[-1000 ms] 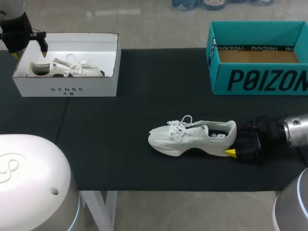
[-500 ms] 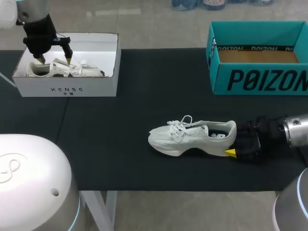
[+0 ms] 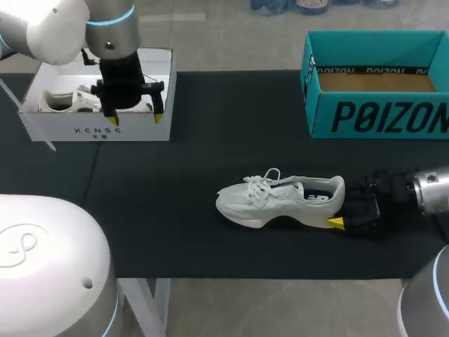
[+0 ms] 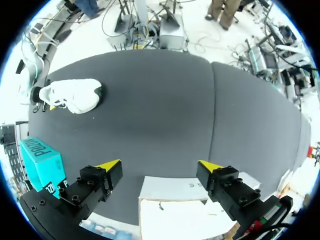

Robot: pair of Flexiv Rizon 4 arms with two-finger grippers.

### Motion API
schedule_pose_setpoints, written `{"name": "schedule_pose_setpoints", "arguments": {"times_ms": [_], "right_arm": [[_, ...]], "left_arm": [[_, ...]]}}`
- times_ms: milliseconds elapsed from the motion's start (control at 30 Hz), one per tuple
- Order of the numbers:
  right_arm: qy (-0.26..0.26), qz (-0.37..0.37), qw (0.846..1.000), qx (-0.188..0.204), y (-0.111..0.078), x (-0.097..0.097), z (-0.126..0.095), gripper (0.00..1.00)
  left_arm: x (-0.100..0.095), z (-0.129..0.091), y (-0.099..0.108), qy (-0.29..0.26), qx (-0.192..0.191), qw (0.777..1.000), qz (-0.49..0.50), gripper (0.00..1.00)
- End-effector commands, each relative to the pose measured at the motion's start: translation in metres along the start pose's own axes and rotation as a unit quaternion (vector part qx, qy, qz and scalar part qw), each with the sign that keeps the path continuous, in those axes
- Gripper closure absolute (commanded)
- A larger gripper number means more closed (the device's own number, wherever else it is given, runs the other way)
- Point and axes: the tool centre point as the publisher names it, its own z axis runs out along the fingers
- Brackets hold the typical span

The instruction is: Take the shoe out of the shoebox, open the shoe tongue, remove and reinsert the insole, then place the shoe into the shoebox

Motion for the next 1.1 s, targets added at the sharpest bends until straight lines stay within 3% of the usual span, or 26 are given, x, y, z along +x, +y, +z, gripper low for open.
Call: {"name": "schedule_pose_setpoints", "arguments": {"times_ms": [33,167,1067,1100], "right_arm": [[-0.001,0.001,1.0,0.001,-0.004,0.0,0.004,1.0],[-0.001,0.001,1.0,0.001,-0.004,0.0,0.004,1.0],[-0.001,0.001,1.0,0.001,-0.004,0.0,0.004,1.0],[-0.001,0.001,1.0,0.001,-0.004,0.0,0.004,1.0]], "left_arm": [[-0.027,0.001,-0.019,0.044,-0.017,0.999,-0.02,0.0],[-0.045,0.0,-0.031,0.061,-0.03,0.997,-0.036,0.0],[-0.045,0.0,-0.031,0.061,-0.03,0.997,-0.036,0.0],[-0.047,-0.001,-0.031,0.035,-0.011,0.995,-0.095,0.0]]}}
